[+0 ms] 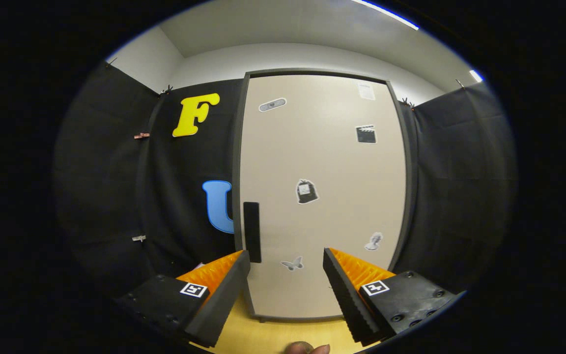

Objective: Open the shoe cabinet door, grab the shoes and put them into the shoe cabinet, then close the shoe cabinet door.

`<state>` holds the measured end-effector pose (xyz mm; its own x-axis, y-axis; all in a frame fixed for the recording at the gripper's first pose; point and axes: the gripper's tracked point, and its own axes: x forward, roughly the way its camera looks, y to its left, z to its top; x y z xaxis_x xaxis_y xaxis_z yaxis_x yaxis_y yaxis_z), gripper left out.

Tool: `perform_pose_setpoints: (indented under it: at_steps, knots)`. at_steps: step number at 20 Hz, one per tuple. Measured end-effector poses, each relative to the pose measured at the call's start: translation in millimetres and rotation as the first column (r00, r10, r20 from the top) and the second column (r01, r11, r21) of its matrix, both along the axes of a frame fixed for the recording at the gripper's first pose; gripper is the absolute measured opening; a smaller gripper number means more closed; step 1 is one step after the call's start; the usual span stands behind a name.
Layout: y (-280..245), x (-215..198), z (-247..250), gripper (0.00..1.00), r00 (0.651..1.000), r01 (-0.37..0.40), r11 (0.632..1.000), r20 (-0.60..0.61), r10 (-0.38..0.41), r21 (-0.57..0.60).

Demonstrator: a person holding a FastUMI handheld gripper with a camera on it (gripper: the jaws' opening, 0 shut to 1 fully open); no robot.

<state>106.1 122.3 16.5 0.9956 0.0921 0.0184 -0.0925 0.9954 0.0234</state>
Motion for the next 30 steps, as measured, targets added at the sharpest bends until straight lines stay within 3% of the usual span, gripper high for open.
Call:
perform_pose_setpoints:
  at_steps: [10, 16, 18, 21, 22, 25, 30]
  knots:
    - [46, 103, -32, 0.97, 0.999, 0.014, 1.0, -0.035, -0.014, 0.004]
    - [54, 134, -55, 0.97, 0.995, 0.036, 0.999, -0.092, -0.037, -0.007]
    - [56, 136, -50, 0.81, 0.997, 0.044, 0.999, -0.058, -0.045, -0.017]
    - [57, 136, -48, 0.41, 0.999, 0.036, 0.999, -0.033, -0.036, -0.024]
    - [56, 135, -49, 0.41, 0.998, 0.04, 0.999, -0.04, -0.041, -0.012]
    - [57, 129, -47, 0.21, 0.998, 0.045, 0.999, -0.047, -0.043, 0.03]
    - [55, 91, -40, 0.21, 0.999, -0.012, 0.999, -0.044, 0.014, 0.038]
